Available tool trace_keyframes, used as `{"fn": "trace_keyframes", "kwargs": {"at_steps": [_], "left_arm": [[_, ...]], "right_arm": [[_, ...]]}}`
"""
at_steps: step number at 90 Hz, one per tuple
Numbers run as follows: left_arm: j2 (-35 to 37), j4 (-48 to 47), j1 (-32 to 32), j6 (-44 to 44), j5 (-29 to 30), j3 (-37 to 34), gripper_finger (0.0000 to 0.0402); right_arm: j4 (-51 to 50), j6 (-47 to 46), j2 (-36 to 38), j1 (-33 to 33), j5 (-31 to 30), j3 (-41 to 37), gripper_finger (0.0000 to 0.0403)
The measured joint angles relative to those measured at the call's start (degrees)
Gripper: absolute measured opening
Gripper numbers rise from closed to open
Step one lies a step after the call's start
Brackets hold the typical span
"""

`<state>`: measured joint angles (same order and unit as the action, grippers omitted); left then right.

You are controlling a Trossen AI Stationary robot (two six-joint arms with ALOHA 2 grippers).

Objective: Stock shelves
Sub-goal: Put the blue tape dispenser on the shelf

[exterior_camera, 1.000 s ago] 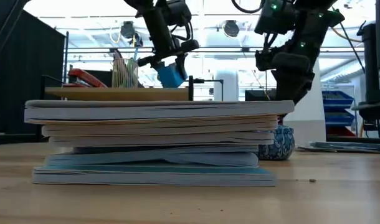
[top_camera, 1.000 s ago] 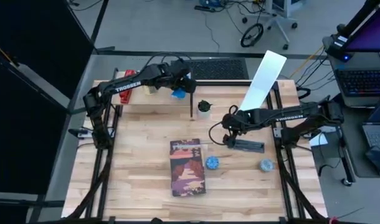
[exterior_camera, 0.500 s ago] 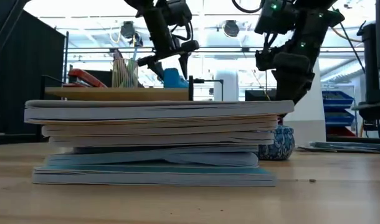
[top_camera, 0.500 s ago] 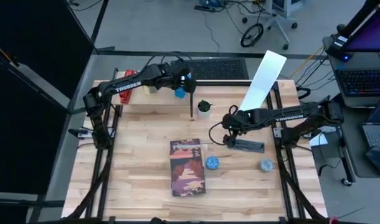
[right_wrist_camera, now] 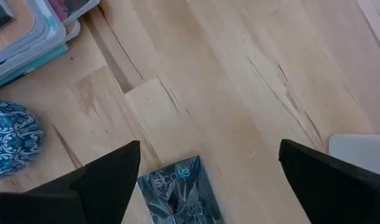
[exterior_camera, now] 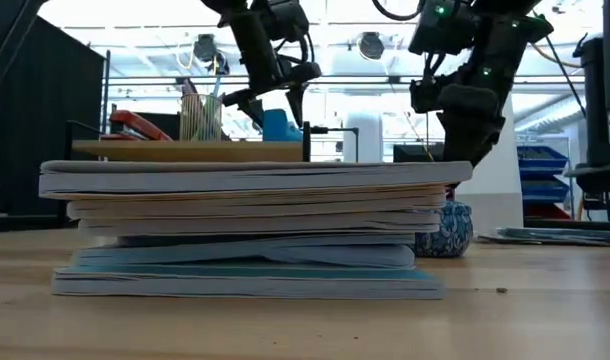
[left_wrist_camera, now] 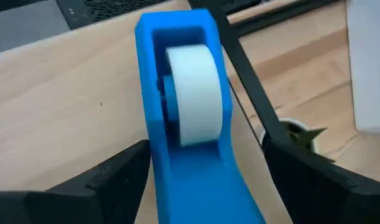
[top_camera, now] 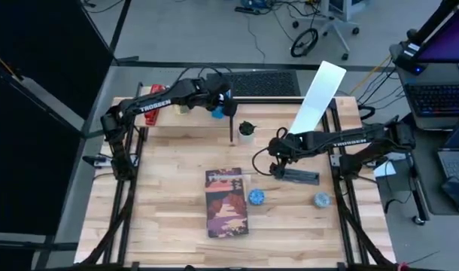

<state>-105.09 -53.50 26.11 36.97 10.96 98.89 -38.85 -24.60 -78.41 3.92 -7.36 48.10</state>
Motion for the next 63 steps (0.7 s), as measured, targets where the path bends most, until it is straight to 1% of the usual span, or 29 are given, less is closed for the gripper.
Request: {"fn": "trace_keyframes", "kwargs": {"at_steps": [24,34,63], "left_arm": [[1.3,-4.9,-0.2,3.2,-0.2,0.0,0.0302],[1.5,-4.3,-0.8,4.5,-0.2,0.0,0.0302],[1.5,-2.0,-3.3,4.7,-0.2,0.0,0.0302]], "right_arm": [[0.0,0.0,0.0,0.0,-0.1,0.0,0.0363],[0.2,0.0,0.0,0.0,-0.2,0.0,0.0363],[1.4,0.0,0.0,0.0,-0.2,0.0,0.0363]]}}
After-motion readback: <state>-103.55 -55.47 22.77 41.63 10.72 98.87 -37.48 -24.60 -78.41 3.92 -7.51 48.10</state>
